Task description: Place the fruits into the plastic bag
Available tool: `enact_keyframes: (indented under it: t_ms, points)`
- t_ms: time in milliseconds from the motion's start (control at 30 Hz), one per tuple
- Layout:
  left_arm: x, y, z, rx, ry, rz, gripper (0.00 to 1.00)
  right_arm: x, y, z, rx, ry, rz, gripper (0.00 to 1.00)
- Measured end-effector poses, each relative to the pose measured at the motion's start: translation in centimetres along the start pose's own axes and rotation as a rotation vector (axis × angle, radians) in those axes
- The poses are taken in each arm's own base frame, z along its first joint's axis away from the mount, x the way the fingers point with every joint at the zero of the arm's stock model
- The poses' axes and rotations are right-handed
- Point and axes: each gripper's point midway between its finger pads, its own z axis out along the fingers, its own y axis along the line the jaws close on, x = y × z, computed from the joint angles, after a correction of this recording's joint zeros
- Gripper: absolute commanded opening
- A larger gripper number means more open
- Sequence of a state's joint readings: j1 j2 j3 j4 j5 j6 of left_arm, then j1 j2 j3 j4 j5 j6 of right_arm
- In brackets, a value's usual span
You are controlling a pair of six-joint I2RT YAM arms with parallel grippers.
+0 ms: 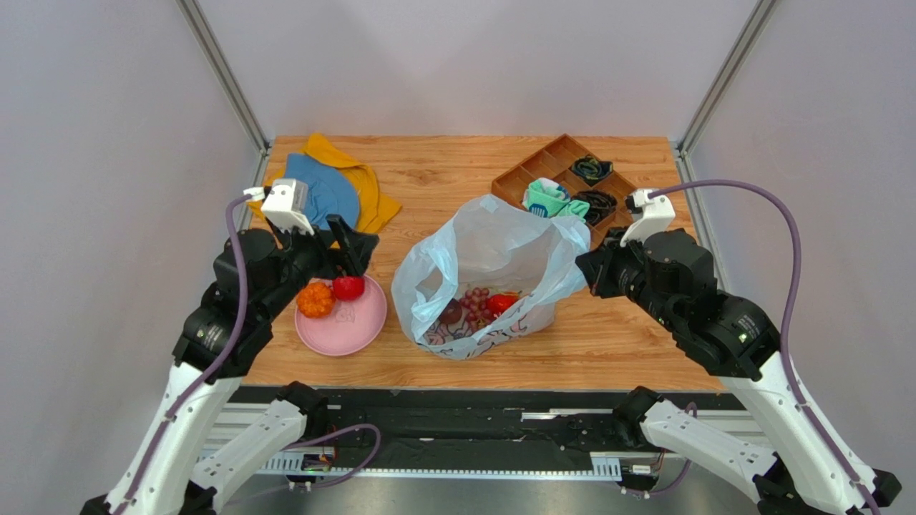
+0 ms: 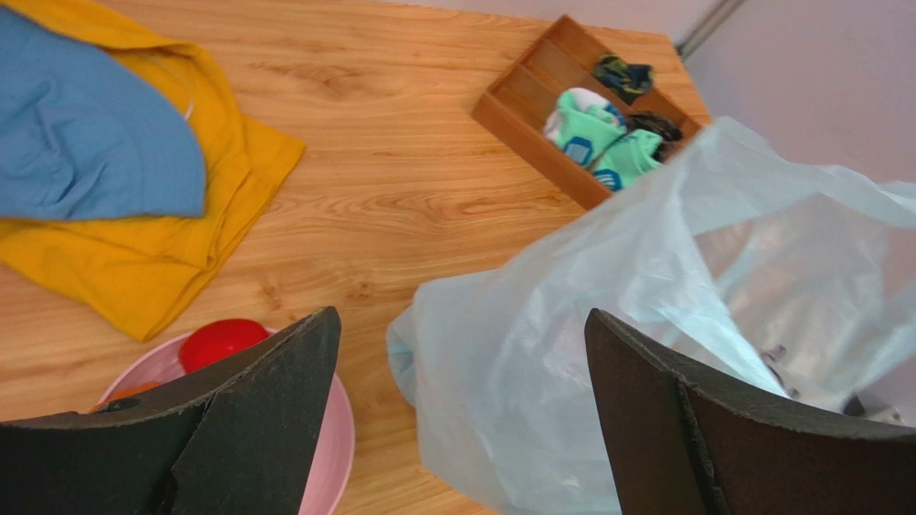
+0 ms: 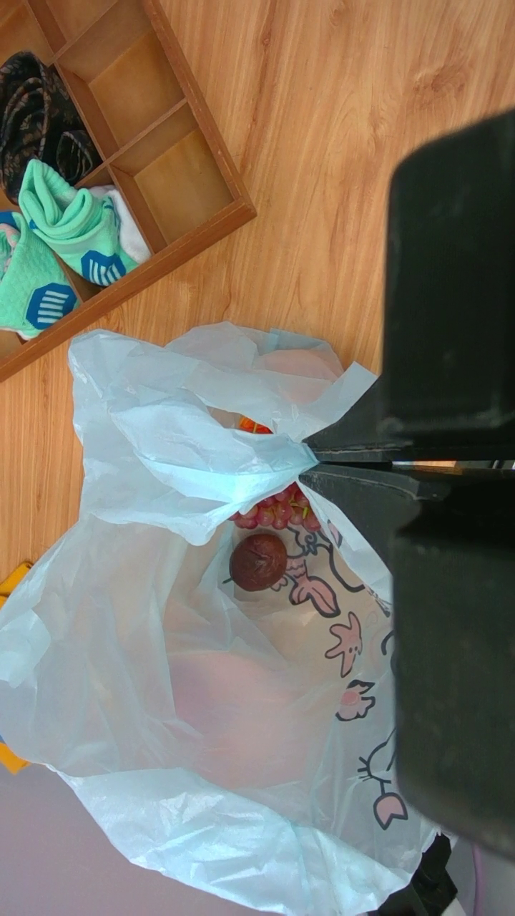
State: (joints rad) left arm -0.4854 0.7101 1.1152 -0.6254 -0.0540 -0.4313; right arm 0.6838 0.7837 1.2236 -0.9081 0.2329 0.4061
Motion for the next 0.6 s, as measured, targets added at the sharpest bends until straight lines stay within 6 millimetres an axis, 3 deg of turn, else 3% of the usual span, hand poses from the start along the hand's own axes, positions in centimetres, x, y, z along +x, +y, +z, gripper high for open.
enact_keyframes:
  t_ms: [100, 333, 600]
  points:
    - [0.9, 2.6, 1.8, -0.067, 0.043, -0.036, 0.92, 0.0, 0.0, -0.1, -0.001, -0.002, 0.001, 0.00]
    - [6.5, 9.2, 7.1, -0.297, 0.280, -0.055, 0.91, -0.3, 0.0, -0.8, -0.011, -0.024, 0.006, 0.00]
    - [11.6, 15.7, 10.2, -0.548, 0.500, 0.029, 0.91, -0.5, -0.1, -1.0, -0.014, -0.032, 0.004, 0.00]
